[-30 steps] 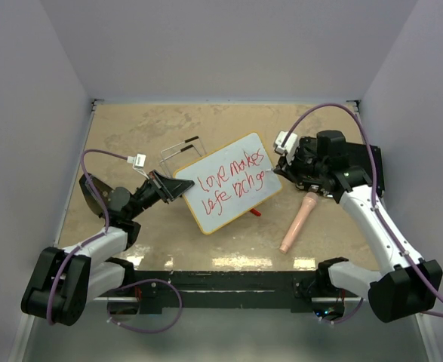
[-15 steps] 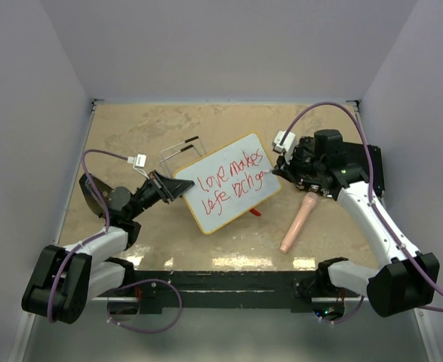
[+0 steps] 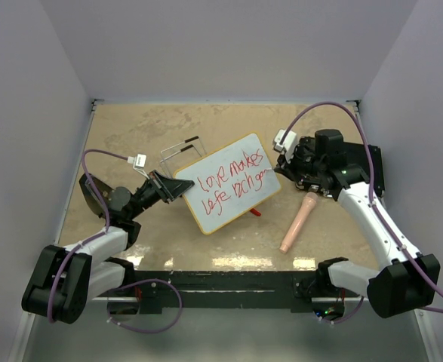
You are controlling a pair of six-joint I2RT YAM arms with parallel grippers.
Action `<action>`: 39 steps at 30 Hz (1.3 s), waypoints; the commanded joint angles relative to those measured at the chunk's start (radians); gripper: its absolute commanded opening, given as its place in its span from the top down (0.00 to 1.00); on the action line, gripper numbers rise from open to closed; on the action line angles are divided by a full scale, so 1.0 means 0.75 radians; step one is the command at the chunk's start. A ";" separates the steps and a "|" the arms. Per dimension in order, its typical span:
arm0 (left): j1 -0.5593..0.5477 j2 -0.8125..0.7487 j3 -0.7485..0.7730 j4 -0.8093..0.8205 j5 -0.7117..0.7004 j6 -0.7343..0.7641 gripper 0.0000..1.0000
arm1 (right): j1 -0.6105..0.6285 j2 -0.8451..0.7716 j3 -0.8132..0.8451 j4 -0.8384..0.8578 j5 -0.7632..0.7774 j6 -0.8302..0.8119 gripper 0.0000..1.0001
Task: Write a sentence on the whiteboard
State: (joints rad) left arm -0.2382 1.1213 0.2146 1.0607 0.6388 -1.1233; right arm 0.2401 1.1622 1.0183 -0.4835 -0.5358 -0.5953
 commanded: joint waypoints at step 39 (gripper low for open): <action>-0.006 -0.002 0.015 0.265 0.028 -0.047 1.00 | -0.077 -0.048 0.043 0.142 -0.077 0.037 1.00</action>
State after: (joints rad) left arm -0.2382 1.1336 0.2138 1.0996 0.6548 -1.1275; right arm 0.1829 1.1065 1.0191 -0.4282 -0.5926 -0.5827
